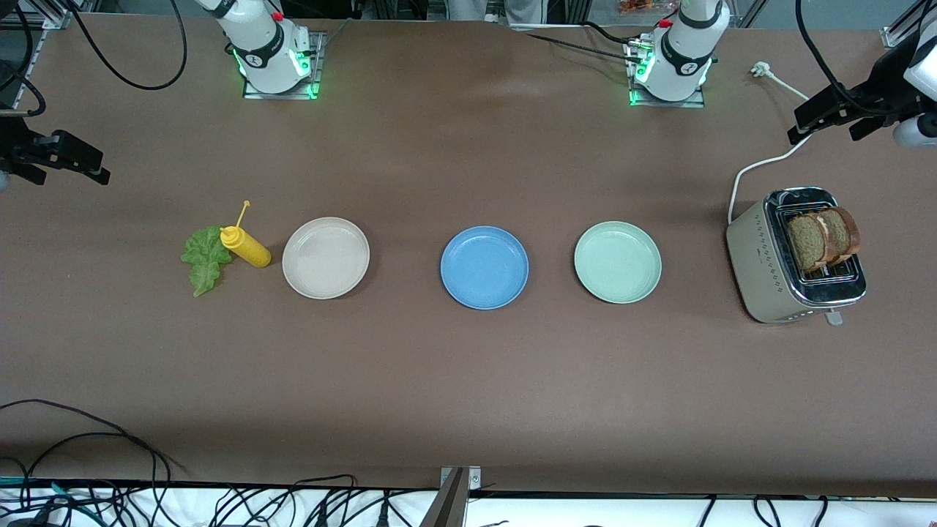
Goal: Make sandwich in blue plate with both arms
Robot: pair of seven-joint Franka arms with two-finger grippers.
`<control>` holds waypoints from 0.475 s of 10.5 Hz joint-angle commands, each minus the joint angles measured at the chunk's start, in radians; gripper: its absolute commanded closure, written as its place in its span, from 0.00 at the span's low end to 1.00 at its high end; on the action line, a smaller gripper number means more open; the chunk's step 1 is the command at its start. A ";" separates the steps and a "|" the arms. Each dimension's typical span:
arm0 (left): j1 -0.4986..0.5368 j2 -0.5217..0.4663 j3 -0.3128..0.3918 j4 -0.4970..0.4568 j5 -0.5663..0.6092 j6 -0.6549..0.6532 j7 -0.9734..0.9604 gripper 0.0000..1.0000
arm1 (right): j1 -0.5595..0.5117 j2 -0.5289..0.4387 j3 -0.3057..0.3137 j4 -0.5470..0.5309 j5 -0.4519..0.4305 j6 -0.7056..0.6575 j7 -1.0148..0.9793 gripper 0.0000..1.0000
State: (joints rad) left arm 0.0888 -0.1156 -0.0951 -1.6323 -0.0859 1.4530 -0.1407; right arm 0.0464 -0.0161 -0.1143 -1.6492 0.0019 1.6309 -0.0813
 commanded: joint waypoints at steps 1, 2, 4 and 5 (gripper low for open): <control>0.009 -0.002 -0.008 0.002 0.009 0.003 0.015 0.00 | -0.003 0.008 -0.002 0.025 0.003 -0.014 0.000 0.00; 0.009 -0.002 -0.008 0.002 0.009 0.003 0.015 0.00 | -0.002 0.008 -0.001 0.025 0.003 -0.016 -0.002 0.00; 0.008 -0.001 -0.008 0.002 0.009 0.003 0.015 0.00 | -0.002 0.008 -0.001 0.025 0.003 -0.016 -0.002 0.00; 0.008 -0.002 -0.008 0.002 0.009 0.003 0.015 0.00 | -0.002 0.008 -0.001 0.025 0.003 -0.016 0.003 0.00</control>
